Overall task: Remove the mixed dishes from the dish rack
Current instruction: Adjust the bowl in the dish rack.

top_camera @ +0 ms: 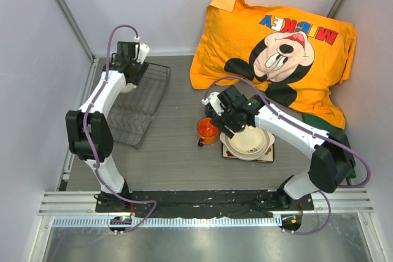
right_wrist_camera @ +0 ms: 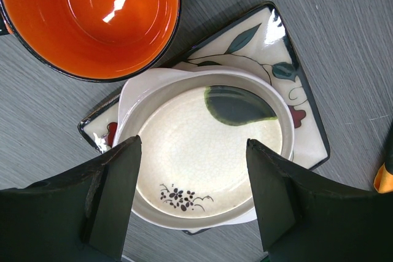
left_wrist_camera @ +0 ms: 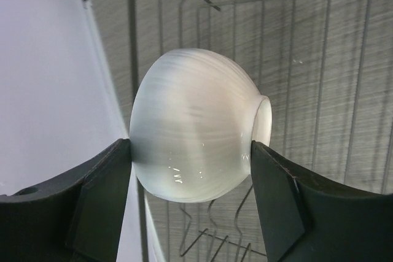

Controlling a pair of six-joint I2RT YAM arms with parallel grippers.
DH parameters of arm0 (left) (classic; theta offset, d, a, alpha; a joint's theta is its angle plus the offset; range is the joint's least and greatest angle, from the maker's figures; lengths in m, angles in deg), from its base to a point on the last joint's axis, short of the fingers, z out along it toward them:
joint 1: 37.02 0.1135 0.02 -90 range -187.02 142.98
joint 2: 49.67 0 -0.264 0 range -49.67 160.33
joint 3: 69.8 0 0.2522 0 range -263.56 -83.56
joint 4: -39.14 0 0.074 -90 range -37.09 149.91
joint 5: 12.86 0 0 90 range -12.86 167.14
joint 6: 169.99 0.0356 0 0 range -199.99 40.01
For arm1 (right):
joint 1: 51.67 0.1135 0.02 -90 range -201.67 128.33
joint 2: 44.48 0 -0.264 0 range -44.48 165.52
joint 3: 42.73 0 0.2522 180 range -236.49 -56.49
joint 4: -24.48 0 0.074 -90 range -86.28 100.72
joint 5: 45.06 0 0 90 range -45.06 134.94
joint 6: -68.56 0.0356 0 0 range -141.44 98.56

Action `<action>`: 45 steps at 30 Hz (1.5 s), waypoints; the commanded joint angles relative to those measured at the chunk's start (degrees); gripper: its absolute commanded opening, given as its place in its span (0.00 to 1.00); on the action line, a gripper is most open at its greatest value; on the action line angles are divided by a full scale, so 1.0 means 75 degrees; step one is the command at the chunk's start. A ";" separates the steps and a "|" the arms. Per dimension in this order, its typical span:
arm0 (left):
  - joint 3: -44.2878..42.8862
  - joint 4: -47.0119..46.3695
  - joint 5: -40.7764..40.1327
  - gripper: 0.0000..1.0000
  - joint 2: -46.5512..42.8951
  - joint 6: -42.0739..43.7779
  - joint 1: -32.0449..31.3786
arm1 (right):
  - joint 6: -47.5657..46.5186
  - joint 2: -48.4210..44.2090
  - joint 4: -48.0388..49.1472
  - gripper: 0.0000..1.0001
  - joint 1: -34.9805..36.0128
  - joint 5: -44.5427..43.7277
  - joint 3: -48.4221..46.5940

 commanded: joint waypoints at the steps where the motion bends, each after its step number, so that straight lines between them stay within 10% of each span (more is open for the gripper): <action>1: 0.0162 -0.1165 -0.0980 0.00 -0.0728 0.0529 -0.0299 | -0.0005 -0.0006 0.0234 0.73 -0.0035 -0.0067 0.0016; 29: 0.2670 -0.6332 -0.3876 0.00 -0.0037 0.3917 -0.1436 | 0.0136 -0.0170 0.0304 0.73 -0.0702 0.0238 -0.0102; 45: 0.2940 -0.6931 -0.4017 0.05 0.0654 0.4082 -0.1483 | 0.0159 -0.0111 0.0374 0.73 -0.0738 0.0367 0.0085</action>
